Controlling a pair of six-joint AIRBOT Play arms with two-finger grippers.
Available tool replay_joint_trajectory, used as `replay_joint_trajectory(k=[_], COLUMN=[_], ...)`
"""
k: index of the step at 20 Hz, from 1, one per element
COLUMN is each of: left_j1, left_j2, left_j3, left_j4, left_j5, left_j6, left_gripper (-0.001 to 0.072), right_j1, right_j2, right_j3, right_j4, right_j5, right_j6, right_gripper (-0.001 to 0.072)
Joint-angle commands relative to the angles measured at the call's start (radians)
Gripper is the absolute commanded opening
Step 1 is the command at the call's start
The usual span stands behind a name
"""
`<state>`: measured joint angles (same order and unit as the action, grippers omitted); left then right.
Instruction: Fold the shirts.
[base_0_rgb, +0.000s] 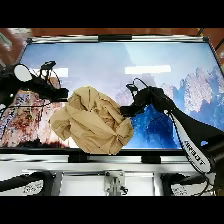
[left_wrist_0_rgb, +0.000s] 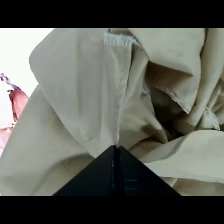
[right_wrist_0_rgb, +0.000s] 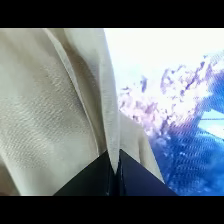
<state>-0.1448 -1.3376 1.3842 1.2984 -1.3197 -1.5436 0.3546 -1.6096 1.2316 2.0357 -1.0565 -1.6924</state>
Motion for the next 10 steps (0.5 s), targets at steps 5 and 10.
replay_joint_trajectory(k=[5,10], left_j1=[-0.006,-0.005], left_j2=[0.150,0.190], left_j3=[0.416,0.808], left_j4=[-0.075,-0.129], left_j5=[0.205,0.444], left_j6=[-0.055,-0.054], left_gripper=[0.0054,0.0054], right_j1=[-0.114,-0.137], right_j2=[0.198,0.376], right_j3=[0.479,0.866], right_j4=[-0.063,-0.102], right_j5=[0.225,0.484], right_j6=[-0.052,-0.011], right_gripper=[0.0061,0.0061])
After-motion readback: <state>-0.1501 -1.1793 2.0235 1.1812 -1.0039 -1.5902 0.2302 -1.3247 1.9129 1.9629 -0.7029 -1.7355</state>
